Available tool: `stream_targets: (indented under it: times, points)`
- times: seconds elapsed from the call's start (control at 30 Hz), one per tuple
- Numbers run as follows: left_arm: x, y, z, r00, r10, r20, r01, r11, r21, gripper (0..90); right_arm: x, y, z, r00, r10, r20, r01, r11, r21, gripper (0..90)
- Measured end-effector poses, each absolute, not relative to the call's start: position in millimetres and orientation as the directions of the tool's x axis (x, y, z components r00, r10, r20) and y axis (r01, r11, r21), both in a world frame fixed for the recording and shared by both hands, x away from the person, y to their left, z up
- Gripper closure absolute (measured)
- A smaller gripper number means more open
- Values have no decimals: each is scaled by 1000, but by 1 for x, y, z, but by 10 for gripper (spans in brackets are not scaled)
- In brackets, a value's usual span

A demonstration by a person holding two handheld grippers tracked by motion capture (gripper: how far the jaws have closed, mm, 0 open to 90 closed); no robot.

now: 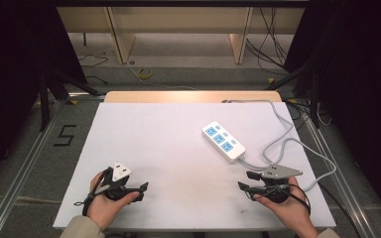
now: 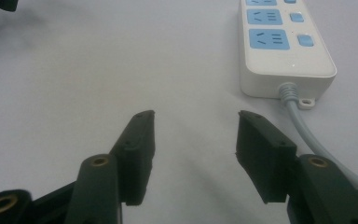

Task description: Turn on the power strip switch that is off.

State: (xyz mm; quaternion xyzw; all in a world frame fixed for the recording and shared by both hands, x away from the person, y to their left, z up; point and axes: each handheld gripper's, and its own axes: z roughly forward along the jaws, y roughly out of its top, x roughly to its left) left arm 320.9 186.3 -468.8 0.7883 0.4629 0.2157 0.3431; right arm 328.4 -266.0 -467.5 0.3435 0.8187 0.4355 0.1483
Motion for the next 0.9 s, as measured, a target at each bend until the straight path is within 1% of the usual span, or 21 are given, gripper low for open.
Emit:
stream_targets:
  times: [0.07, 0.13, 0.17, 0.2, 0.23, 0.27, 0.3, 0.33, 0.37, 0.4, 0.43, 0.47, 0.5, 0.53, 0.9]
  points:
    - [321, 186, -470, 476, 879, 26, 582, -337, 740, 164, 328, -266, -467, -723, 689, 49, 429, 392, 814, 511]
    - [322, 186, -471, 476, 879, 31, 582, -341, 738, 164, 328, -267, -467, -725, 688, 39, 428, 405, 808, 555]
    - [321, 186, -471, 474, 880, 33, 582, -341, 739, 164, 327, -267, -466, -726, 687, 36, 429, 411, 805, 583]
    - [321, 186, -472, 475, 880, 33, 581, -341, 739, 165, 327, -267, -465, -727, 686, 34, 432, 418, 799, 635]
    - [321, 186, -472, 475, 880, 33, 581, -341, 739, 165, 327, -267, -465, -727, 686, 34, 432, 418, 799, 635]
    - [321, 186, -472, 476, 879, 36, 580, -344, 738, 164, 327, -267, -463, -731, 682, 27, 435, 435, 789, 693]
    - [321, 186, -472, 476, 879, 36, 580, -344, 738, 164, 326, -267, -463, -730, 683, 21, 437, 442, 783, 723]
    - [321, 186, -472, 477, 878, 39, 580, -348, 737, 164, 326, -267, -463, -730, 683, 21, 437, 442, 783, 723]
    - [321, 186, -471, 475, 879, 41, 580, -348, 737, 164, 326, -267, -462, -731, 682, 13, 437, 454, 777, 754]
    - [321, 187, -471, 472, 881, 40, 580, -345, 738, 164, 327, -266, -460, -731, 683, -2, 440, 473, 764, 805]
    - [321, 187, -471, 470, 882, 39, 580, -342, 739, 164, 327, -266, -460, -731, 683, -2, 440, 473, 764, 805]
    - [322, 187, -471, 469, 882, 39, 581, -341, 739, 164, 327, -266, -459, -728, 685, -8, 442, 479, 758, 827]
    - [322, 187, -471, 467, 883, 39, 582, -340, 739, 164, 329, -266, -458, -732, 681, -22, 443, 500, 744, 872]
    - [322, 187, -471, 466, 884, 39, 583, -340, 738, 164, 329, -266, -457, -732, 681, -27, 446, 509, 736, 891]
    - [322, 188, -470, 454, 890, 38, 584, -330, 742, 168, 335, -261, -453, -724, 690, -25, 491, 540, 684, 900]
